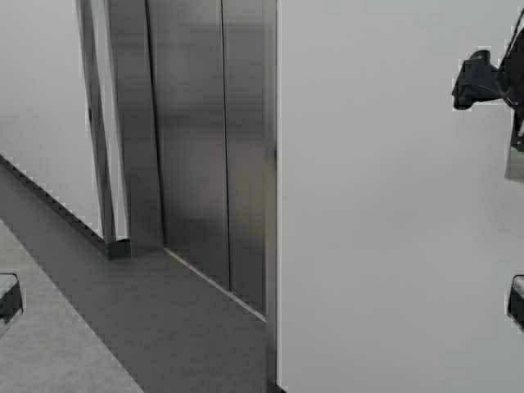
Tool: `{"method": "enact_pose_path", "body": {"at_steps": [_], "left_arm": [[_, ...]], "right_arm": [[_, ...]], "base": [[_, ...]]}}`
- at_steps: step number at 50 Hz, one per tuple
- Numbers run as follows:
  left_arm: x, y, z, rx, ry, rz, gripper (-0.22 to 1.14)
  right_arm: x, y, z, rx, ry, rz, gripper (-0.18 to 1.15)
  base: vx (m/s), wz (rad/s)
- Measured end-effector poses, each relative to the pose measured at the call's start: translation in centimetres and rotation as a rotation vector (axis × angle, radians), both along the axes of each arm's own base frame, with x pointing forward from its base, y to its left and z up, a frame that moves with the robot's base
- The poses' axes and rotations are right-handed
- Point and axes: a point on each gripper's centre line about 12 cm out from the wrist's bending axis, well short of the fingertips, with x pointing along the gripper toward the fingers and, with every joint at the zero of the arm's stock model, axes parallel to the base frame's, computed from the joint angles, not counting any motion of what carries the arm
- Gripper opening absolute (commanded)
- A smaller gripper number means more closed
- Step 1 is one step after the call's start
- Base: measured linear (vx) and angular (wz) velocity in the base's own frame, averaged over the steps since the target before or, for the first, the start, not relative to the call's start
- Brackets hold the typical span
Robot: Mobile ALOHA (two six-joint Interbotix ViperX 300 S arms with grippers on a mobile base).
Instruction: Navigate to elevator, push the call button, then enter the elevator
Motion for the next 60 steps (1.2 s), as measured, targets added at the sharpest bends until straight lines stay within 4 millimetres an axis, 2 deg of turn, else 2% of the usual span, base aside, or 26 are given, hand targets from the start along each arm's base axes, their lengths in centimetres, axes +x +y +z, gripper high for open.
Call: {"method": "enact_pose_path", "body": {"at_steps": [9,14,25,30,36,44,50,56,60], "left_arm": [[0.0,0.0,0.0,0.002,0.000,0.000,0.02],[0.0,0.0,0.0,0.000,-0.002,0.000,0.02],[-0.5,0.0,0.7,-0.006,-0.035,0.000,0.02],[-0.8,0.0,1.2,-0.017,-0.061,0.000,0.02],[-1.4,0.0,1.9,-0.023,-0.104,0.001,0.02],[-2.0,0.0,2.5,-0.026,-0.135,-0.001,0.02],[-2.0,0.0,2.3,-0.040,-0.127,0.000,0.02],[-2.0,0.0,2.3,-0.038,-0.121,0.002,0.02],[-2.0,0.0,2.2,-0.034,-0.118,0.000,0.02]], "right_arm": [[-0.1,0.1,-0.1,-0.002,0.004,0.006,0.06],[-0.5,1.2,0.7,-0.001,-0.002,0.027,0.06],[-2.1,7.3,4.2,0.026,-0.058,0.111,0.06],[-3.6,9.2,5.0,0.052,-0.063,0.110,0.06],[-5.8,12.4,6.5,0.109,-0.083,0.114,0.06],[-8.9,17.2,8.7,0.248,-0.092,0.131,0.06],[-10.8,20.0,10.1,0.375,-0.058,0.145,0.06],[-12.1,23.0,11.9,0.534,-0.017,0.196,0.06],[-12.8,24.3,12.7,0.639,0.015,0.219,0.06]], "base": [[0.00,0.00],[0.00,0.00],[0.00,0.00],[0.00,0.00],[0.00,-0.01],[0.00,0.00],[-0.01,-0.03],[-0.02,-0.04],[-0.02,-0.03]]}}
